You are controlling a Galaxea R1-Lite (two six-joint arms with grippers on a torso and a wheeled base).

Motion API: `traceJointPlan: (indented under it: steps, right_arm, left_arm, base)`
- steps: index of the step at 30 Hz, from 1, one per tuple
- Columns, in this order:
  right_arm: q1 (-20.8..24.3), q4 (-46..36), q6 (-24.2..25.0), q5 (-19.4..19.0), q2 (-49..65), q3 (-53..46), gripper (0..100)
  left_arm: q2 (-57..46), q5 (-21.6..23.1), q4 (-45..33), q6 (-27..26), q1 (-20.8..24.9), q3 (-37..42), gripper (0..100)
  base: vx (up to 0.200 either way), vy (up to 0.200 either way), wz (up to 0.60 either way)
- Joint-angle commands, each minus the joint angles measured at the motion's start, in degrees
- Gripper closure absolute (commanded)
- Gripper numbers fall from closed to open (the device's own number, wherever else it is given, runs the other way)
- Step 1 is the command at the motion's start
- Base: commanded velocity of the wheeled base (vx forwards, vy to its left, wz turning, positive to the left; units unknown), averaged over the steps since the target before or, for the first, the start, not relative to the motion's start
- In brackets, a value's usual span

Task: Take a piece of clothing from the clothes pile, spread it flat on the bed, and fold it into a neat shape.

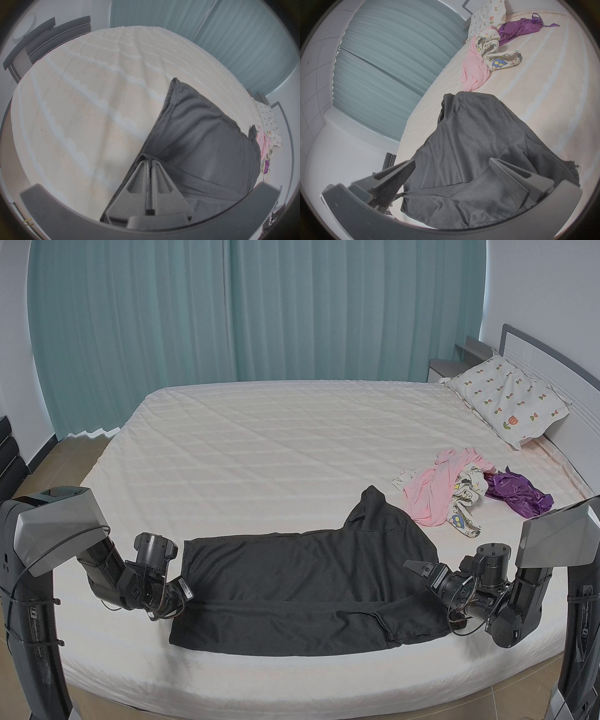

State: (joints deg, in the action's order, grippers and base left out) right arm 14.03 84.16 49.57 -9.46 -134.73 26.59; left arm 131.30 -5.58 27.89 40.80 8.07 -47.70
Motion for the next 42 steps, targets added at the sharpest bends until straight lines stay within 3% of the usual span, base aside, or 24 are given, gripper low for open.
traceJointPlan:
  steps: [1, 7, 11, 20, 26, 27, 42]
  right_arm:
    - [-0.14, 0.04, -0.17, 0.06, -0.09, -0.04, 0]
    - [-4.63, -0.93, -5.53, -0.91, -0.27, 0.13, 0]
    - [-7.70, -1.02, -9.66, -5.22, -2.29, -0.31, 0]
    - [-8.14, -1.02, -15.73, -6.80, -5.10, -0.40, 0]
    - [-8.14, -1.02, -16.43, -7.33, -5.98, -0.57, 0]
    - [-8.14, -1.02, -17.31, -7.33, -6.51, -0.57, 100]
    - [-10.16, 0.12, -18.10, -6.80, -6.77, 1.19, 100]
  left_arm:
    - [0.00, -0.13, -3.02, 0.07, 0.02, -0.64, 100]
    - [0.27, -0.04, -3.72, 0.42, -0.07, -1.43, 100]
    - [0.44, -0.04, -3.63, 0.51, -0.07, -1.43, 100]
    - [0.44, 0.22, -3.63, 0.59, -0.07, -1.34, 100]
    - [0.44, 0.22, -3.63, 0.68, -0.07, -1.34, 100]
    - [0.44, 0.13, -3.63, 0.59, -0.07, -1.34, 100]
    - [0.53, -0.13, -3.72, 0.77, -0.07, -1.25, 100]
  base:
    - [0.000, 0.000, 0.00]
    - [0.000, 0.000, 0.00]
    - [0.000, 0.000, 0.00]
    - [0.000, 0.000, 0.00]
    - [0.000, 0.000, 0.00]
    - [0.000, 0.000, 0.00]
    - [0.000, 0.000, 0.00]
